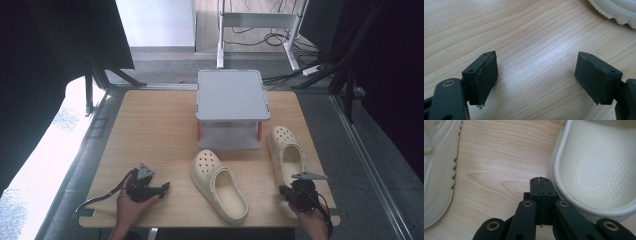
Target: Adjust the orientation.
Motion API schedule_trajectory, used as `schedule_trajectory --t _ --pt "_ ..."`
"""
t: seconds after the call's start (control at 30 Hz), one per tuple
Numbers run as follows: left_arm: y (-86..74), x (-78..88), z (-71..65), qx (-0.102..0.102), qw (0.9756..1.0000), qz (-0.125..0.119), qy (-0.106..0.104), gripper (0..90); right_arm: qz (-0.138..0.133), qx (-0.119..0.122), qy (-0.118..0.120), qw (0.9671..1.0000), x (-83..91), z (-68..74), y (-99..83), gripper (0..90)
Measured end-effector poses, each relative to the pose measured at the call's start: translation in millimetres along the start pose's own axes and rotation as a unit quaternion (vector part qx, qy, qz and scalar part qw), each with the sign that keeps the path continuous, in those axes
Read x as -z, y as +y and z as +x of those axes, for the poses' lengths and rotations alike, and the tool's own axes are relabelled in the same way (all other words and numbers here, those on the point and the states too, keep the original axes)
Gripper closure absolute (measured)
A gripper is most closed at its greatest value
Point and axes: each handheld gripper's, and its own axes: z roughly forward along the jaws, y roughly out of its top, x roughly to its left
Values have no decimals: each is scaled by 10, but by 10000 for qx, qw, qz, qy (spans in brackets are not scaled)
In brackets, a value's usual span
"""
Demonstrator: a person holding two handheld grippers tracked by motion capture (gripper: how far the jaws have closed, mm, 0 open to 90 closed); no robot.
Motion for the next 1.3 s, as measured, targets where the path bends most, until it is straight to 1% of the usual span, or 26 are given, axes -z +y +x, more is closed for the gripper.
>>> schedule_trajectory --t 0.1,0.13,0.33,0.47,0.57,0.6,0.7,0.8,1.03,1.1,1.13,1.17,1.2,1.23,1.27,1.3 --pt "1 0 1 -1 10000 0 0 190 26 43 27 10000 8 -25 0 900" --pt "1 0 1 -2 10000 1 0 190 60 129 -10 9999 9 -24 5 900" --pt "4 -4 5 -1 10000 -3 -2 190 110 171 -12 9998 27 -70 5 900" --pt "10 -9 10 1 10000 -2 -5 190 124 135 -28 9998 55 -143 -8 900" --pt "15 -15 11 -3 10000 -3 1 190 141 126 12 9998 72 -202 -14 900" --pt "17 -17 12 3 10000 -1 -3 190 157 96 61 9998 79 -231 -13 900" --pt "24 -23 17 -11 10000 -1 -5 190 182 111 49 9998 84 -243 -10 900" --pt "29 -29 19 -8 10000 -6 -8 190 230 124 -34 9997 100 -274 -7 900" --pt "39 -37 25 -13 10000 -1 -14 190 248 70 -32 9997 123 -336 -19 900" --pt "40 -38 25 -10 10000 -4 -15 190 207 116 -10 9997 131 -320 -15 893" --pt "41 -38 26 -14 10000 1 -14 190 105 155 117 9998 177 -287 14 877" --pt "41 -38 26 -14 10000 1 -14 190 105 155 117 9998 177 -287 14 877" --pt "41 -39 25 -13 10000 2 -12 190 64 205 91 9997 202 -273 34 865" --pt "42 -39 25 -13 10000 2 -11 190 11 298 18 9996 244 -264 78 848" --pt "42 -39 25 -14 10000 2 -11 190 -66 307 -77 9995 305 -302 162 839" --pt "41 -39 25 -15 10000 2 -10 190 -66 307 -77 9995 305 -302 162 839"
